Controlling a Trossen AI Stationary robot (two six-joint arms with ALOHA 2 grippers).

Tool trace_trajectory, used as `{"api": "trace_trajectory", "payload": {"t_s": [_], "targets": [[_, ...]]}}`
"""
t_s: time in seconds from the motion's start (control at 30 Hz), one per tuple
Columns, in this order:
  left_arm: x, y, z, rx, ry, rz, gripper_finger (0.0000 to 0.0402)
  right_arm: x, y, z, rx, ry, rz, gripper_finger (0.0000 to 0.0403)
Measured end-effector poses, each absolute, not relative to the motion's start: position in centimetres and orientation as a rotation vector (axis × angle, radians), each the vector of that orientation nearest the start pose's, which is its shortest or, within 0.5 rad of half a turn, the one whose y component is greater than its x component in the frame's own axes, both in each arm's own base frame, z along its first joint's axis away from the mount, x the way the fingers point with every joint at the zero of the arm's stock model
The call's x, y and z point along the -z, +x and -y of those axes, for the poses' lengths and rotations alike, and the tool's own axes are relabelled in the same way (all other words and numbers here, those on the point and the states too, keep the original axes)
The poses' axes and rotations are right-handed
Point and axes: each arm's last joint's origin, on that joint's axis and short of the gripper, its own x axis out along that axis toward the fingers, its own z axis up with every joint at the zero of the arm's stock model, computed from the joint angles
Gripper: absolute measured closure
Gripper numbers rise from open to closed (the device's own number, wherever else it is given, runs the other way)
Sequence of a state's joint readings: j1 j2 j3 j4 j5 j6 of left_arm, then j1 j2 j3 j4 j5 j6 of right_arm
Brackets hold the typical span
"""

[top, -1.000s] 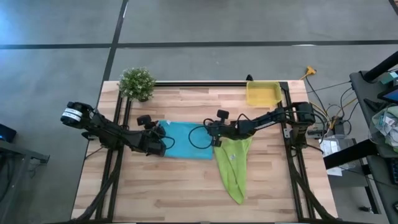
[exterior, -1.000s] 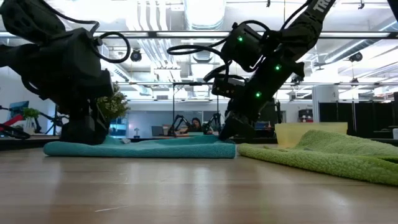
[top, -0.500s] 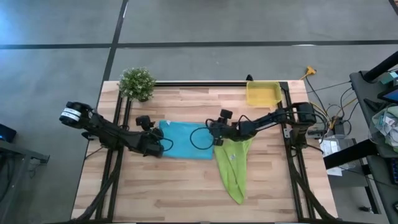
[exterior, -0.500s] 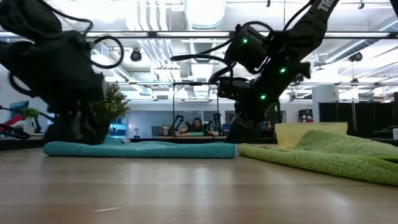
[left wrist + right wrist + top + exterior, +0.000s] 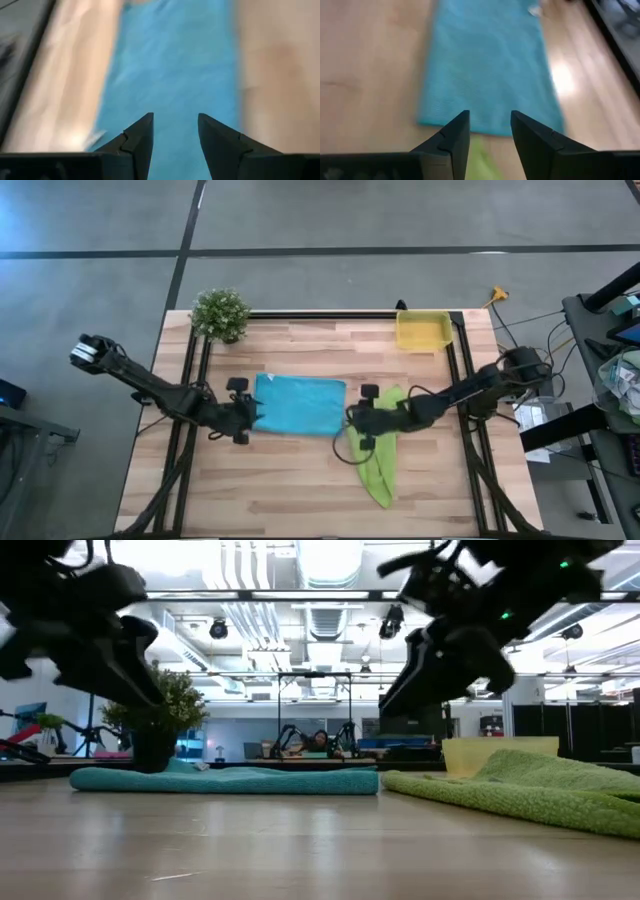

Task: Roll microfiber towels into tight, uniform cylinder then place into a basket
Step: Fold the blue microfiber towel

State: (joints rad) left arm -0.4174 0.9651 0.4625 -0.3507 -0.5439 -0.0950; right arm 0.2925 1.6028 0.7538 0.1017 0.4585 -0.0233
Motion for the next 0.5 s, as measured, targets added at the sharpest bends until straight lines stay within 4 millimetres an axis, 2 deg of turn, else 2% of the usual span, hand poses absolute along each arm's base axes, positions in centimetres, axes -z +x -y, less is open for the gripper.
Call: {"api": "trace_trajectory", "payload": {"t_s": [0.13, 0.33, 0.5], "targets": [[-17.9, 16.9, 6.2, -0.086, 0.309, -0.709, 0.0269, -14.8, 29.0, -8.6, 0.113, -0.265, -0.678, 0.0266], [-15.5, 17.9, 6.7, -0.094, 0.296, -0.809, 0.027, -12.6, 28.8, -9.6, 0.104, -0.226, -0.706, 0.0263], [-14.1, 19.3, 7.6, -0.061, 0.31, -0.897, 0.027, -12.2, 29.4, -10.1, 0.088, -0.227, -0.659, 0.0251]]}}
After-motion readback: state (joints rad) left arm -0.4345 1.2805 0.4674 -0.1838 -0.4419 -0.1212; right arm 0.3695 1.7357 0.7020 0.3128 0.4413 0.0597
